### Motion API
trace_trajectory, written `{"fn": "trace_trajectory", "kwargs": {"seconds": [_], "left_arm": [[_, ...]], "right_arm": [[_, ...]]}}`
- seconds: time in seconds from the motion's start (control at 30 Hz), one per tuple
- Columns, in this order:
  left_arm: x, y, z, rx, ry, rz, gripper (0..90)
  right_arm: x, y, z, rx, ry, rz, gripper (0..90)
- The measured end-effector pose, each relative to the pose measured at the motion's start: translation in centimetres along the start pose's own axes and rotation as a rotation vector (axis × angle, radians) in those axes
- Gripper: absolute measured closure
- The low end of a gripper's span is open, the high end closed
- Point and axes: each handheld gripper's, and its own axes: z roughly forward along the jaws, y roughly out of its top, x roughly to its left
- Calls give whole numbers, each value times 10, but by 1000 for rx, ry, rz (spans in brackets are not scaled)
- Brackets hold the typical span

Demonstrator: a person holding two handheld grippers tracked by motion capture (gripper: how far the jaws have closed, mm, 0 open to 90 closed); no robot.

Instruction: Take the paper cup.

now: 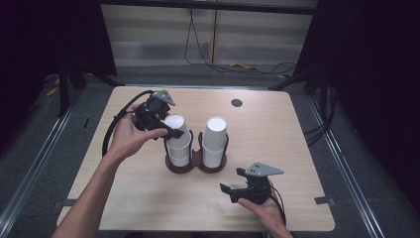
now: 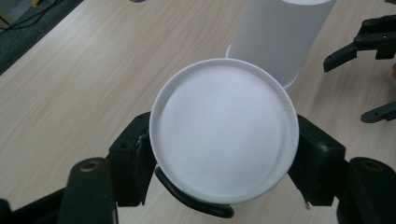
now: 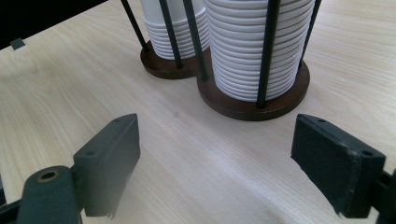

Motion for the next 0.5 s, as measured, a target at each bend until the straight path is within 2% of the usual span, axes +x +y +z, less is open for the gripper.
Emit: {"fn": "trace_trajectory", "kwargs": {"seconds": [0.1,0.37,0.5], "left_arm": [[0,0,-1,0,1,-6,327],[0,1,-3,4,4,9,332],[-1,2,-8,-20,5,0,336]], "right_arm": [[0,0,0,-1,1,-3,156],[0,0,0,-2,1,-2,157],[0,0,0,-2,-1,-3,156]]}}
